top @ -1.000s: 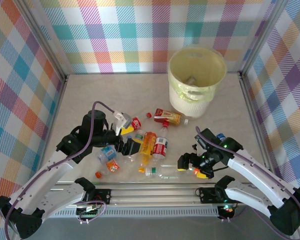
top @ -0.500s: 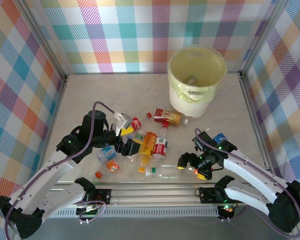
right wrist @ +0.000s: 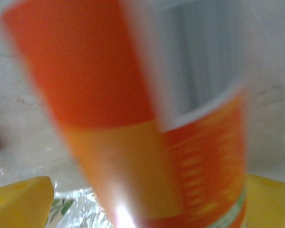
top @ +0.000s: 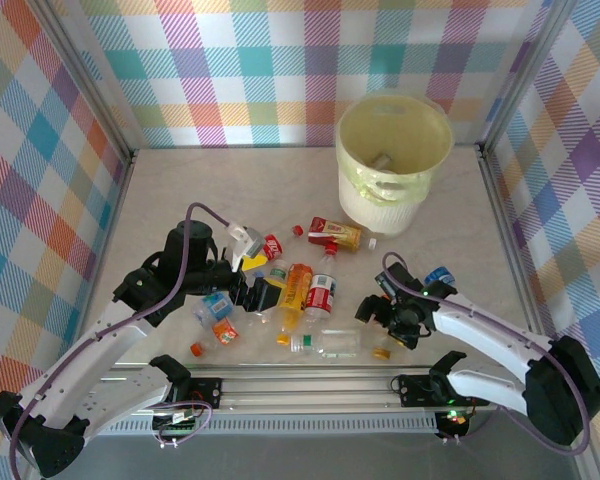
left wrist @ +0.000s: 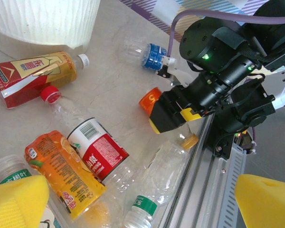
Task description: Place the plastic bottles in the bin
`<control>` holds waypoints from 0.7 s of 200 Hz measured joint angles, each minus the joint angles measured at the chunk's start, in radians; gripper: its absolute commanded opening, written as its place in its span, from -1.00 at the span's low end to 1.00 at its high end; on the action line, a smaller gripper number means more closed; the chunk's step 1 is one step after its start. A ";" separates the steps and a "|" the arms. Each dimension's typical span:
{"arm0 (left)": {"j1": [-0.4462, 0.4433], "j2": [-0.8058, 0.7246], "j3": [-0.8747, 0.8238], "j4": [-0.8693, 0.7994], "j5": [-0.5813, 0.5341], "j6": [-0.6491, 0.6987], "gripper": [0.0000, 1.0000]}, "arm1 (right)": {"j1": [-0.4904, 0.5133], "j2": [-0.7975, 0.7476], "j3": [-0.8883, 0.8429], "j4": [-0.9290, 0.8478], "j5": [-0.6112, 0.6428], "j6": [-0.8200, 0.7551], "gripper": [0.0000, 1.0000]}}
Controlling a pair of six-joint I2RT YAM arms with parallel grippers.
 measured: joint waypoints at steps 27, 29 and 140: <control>0.000 0.001 0.000 -0.001 -0.005 0.000 1.00 | 0.000 0.063 0.021 0.022 0.064 -0.013 0.57; 0.000 0.001 0.000 -0.001 -0.006 0.000 1.00 | 0.000 0.066 0.022 0.024 0.066 -0.017 0.55; 0.000 0.003 0.000 -0.001 -0.008 0.003 1.00 | 0.000 0.154 0.107 0.023 0.224 -0.171 0.45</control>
